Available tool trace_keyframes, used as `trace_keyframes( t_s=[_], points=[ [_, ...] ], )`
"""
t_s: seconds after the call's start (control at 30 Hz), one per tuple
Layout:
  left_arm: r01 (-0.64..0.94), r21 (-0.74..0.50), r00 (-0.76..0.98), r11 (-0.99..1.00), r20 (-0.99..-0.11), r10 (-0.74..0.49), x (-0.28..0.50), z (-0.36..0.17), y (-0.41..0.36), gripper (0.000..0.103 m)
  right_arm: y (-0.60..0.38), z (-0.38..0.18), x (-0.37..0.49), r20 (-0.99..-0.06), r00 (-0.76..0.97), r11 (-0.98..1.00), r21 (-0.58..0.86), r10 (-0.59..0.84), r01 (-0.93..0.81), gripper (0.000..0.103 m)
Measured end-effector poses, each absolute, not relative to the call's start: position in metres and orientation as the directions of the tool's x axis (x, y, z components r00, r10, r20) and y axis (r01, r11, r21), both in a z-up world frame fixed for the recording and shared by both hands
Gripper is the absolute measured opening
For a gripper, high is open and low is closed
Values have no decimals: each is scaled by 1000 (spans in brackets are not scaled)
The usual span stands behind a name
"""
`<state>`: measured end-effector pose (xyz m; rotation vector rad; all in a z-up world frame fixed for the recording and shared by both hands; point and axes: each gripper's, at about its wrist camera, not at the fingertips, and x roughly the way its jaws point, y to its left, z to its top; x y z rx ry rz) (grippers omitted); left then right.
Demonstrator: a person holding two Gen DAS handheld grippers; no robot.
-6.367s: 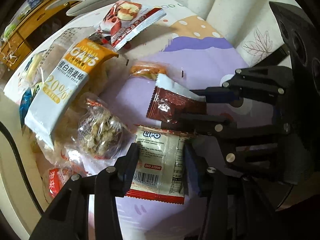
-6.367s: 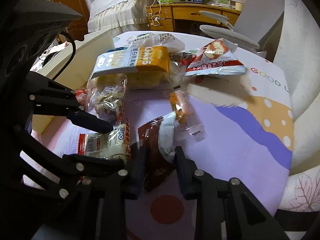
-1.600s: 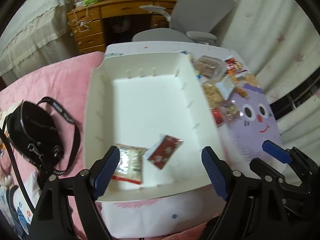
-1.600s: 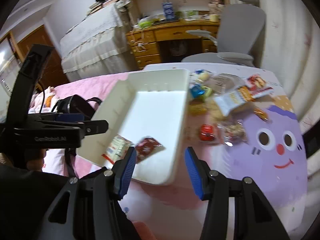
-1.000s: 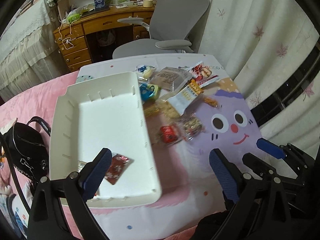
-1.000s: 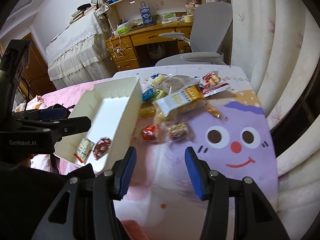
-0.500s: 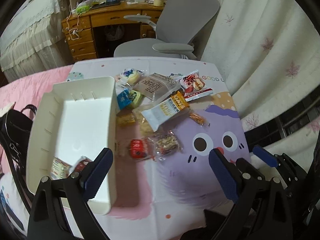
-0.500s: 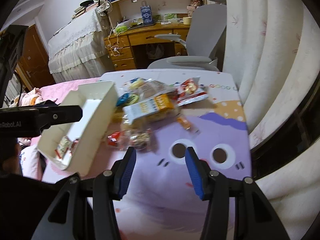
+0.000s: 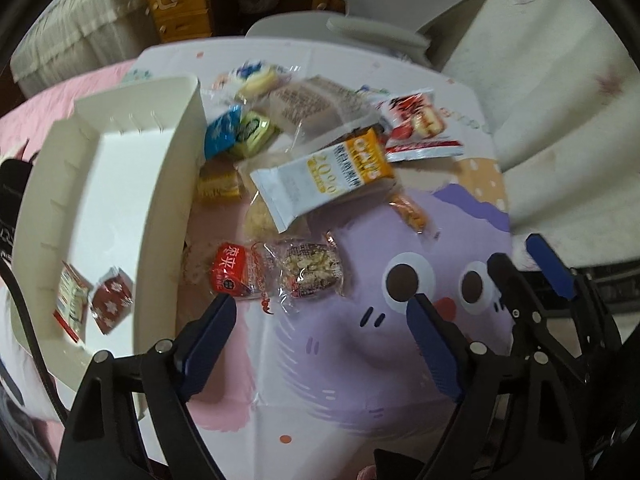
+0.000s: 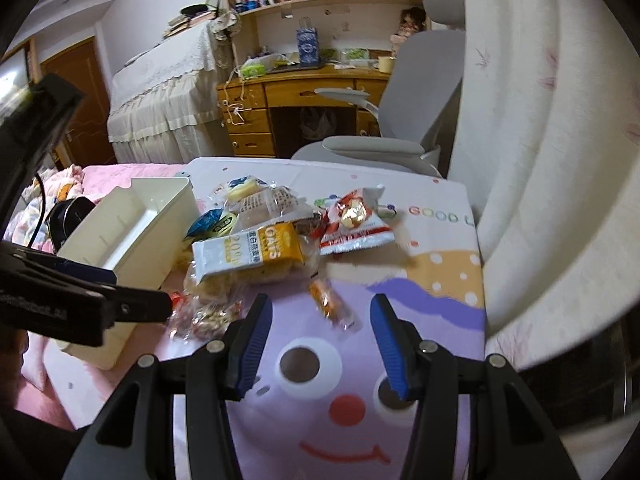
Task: Organize snacks
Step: 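Grasp the nut cluster bag with the left tool while the right tool grasps the orange stick snack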
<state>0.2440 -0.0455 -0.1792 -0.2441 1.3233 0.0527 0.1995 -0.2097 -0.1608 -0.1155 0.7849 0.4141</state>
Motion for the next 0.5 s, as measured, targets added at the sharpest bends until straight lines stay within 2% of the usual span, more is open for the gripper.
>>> trace_keyframes(
  t_s=[0.27,0.5],
  points=[
    [-260,-137,136,956,-985,-104,270,-224,-46,82,-195,-200,228,-719,619,888,-6,316,-460,52],
    [-302,-75,78,950,-996,-53,283,-253,-46,81,-186,-235,244,-761,572,869,-22,307,-495,51]
  ],
)
